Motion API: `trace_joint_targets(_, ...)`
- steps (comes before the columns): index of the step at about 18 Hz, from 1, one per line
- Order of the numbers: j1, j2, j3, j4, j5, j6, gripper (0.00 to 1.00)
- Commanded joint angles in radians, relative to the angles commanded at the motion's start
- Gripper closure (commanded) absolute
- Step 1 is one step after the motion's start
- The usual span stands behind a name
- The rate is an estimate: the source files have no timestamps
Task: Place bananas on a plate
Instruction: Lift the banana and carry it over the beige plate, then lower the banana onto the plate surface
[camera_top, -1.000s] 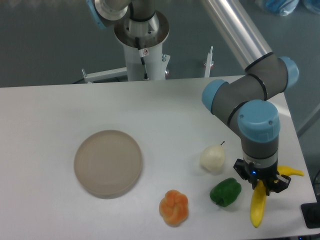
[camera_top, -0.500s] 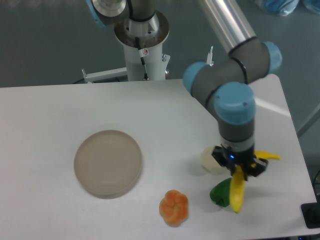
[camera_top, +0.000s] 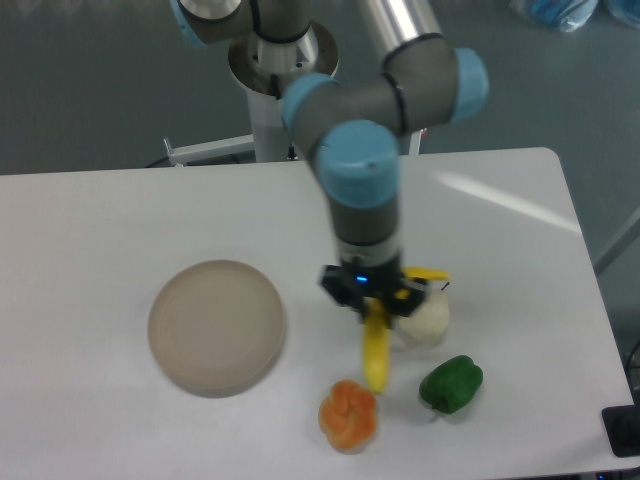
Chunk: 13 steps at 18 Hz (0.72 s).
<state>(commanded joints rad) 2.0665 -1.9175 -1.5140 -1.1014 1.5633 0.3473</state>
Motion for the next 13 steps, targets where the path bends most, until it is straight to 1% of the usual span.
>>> trace_joint_targets(3, -0.057, -0.008, -0.011, 0.005, -0.046, -0.16, 0.78)
trace_joint_targets(6, -0.112, -0.015, -0.049, 0.011, -0.054, -0.238, 0.78)
trace_joint_targets(8, -0.14, -0.015, -0.078, 0.014, -0.049, -0.257, 0.78)
trace_joint_targets(10, -0.149, -0.011, -0.106, 0.014, -0.046, -0.257, 0.78)
trace_joint_targets(13, -0.174, -0.021, -0.139, 0.028, -0.042, -0.246, 0.78)
